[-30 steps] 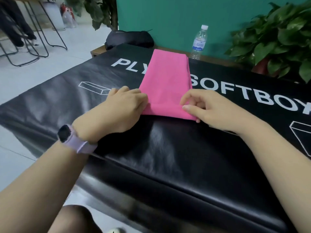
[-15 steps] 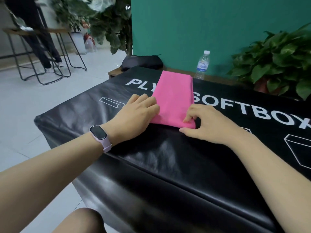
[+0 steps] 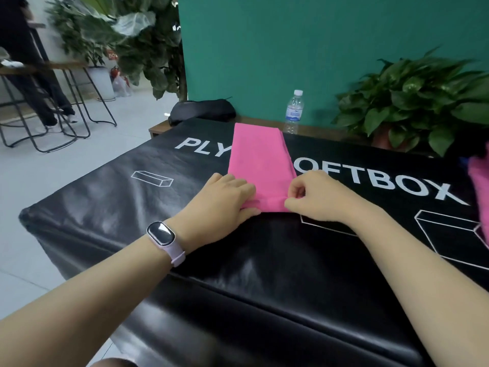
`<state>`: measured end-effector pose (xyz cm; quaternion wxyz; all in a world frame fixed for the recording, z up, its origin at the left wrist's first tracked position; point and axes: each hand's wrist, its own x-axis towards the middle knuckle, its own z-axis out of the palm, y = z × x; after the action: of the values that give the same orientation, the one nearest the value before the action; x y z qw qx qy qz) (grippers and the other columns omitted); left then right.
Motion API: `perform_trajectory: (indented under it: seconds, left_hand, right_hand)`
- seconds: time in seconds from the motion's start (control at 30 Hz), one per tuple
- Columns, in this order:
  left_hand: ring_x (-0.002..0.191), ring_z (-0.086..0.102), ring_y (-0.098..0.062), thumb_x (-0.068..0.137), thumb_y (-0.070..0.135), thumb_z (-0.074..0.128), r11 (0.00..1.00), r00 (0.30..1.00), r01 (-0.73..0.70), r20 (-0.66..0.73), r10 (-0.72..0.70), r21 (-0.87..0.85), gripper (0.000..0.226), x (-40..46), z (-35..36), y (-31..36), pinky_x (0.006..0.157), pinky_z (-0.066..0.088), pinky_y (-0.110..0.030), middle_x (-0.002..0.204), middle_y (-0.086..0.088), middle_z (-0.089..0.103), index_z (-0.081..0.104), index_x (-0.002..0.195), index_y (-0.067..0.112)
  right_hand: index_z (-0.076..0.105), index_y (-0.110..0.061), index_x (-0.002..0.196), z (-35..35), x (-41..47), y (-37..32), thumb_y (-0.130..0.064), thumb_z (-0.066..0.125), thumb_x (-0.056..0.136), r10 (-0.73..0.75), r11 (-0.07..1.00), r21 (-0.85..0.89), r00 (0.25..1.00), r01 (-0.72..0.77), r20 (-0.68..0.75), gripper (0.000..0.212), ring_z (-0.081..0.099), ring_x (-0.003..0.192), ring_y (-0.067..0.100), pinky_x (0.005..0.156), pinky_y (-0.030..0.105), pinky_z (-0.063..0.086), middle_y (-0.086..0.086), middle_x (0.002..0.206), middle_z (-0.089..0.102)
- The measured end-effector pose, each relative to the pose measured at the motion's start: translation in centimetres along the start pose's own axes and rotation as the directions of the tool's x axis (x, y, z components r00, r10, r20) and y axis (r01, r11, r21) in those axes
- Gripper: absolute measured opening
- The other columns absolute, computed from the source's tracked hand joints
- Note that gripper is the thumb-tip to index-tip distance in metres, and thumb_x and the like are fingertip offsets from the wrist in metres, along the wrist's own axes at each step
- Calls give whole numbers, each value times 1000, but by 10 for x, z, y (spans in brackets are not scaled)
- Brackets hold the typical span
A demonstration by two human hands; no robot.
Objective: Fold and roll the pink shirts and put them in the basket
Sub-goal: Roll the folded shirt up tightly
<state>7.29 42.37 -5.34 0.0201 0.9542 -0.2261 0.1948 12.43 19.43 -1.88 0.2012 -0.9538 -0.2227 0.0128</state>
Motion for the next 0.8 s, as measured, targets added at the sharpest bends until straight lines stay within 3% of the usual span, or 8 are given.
perform_trajectory:
  seconds: [0.1,0.2,0.27,0.33,0.43,0.53,0.63,0.8]
  left_hand:
    - [88,45,-21,105,42,33,999,1000,23,4,-23,48,31,3,6,2,85,35,-36,93,5,50,49,92,21]
    - [92,42,-24,107,36,22,994,989,106,98,-108,22,38,17,8,-4,88,34,-39,97,3,42,53,95,19]
    - [95,42,-24,108,37,23,990,979,141,153,-136,-24,39,25,11,-11,90,33,-41,97,1,42,55,93,19]
    - [95,42,-23,108,38,24,989,975,137,180,-127,-48,38,29,15,-16,90,31,-41,94,1,42,53,90,22]
    - [94,43,-22,108,39,24,989,976,133,183,-120,-57,37,31,20,-19,87,29,-38,91,3,43,51,89,22]
    - [91,44,-21,108,38,27,986,993,101,82,-91,-134,32,28,23,-20,89,31,-40,86,6,45,46,91,19]
    - [87,44,-19,106,31,41,973,994,48,-85,-69,-225,16,23,21,-18,90,33,-40,85,9,47,41,95,20]
    - [78,50,-24,100,35,58,1000,968,-20,-251,24,17,28,23,12,-9,82,36,-37,78,3,53,52,80,16]
  right_hand:
    - [66,-25,63,-2,2,3,-31,66,77,19,998,65,999,-22,36,15,64,68,11,69,35,56,-10,68,65]
    - [65,-26,84,2,2,3,-28,62,84,6,1000,11,1000,-6,1,3,60,84,14,82,38,53,-11,87,63]
    - [61,-23,97,7,2,4,-23,60,85,-139,980,-158,985,122,-104,12,47,95,13,91,33,41,-11,96,56]
    - [61,-22,99,8,2,2,-18,60,81,-312,916,-316,933,245,-180,18,35,94,10,89,28,28,-13,92,47]
    - [66,-20,101,7,1,-2,-15,58,81,-342,901,-316,934,296,-101,22,41,88,10,84,29,37,-14,87,49]
    - [67,-21,101,10,-1,-2,-32,63,83,-326,908,-304,942,289,-80,21,52,91,14,85,31,43,-10,93,59]
    - [68,-19,97,12,4,1,-30,62,88,-315,918,-282,944,278,-96,16,53,92,14,86,29,41,-7,93,61]
    - [69,-20,100,11,7,5,-27,60,92,-287,943,-201,953,265,-93,14,53,90,11,86,30,42,-10,92,63]
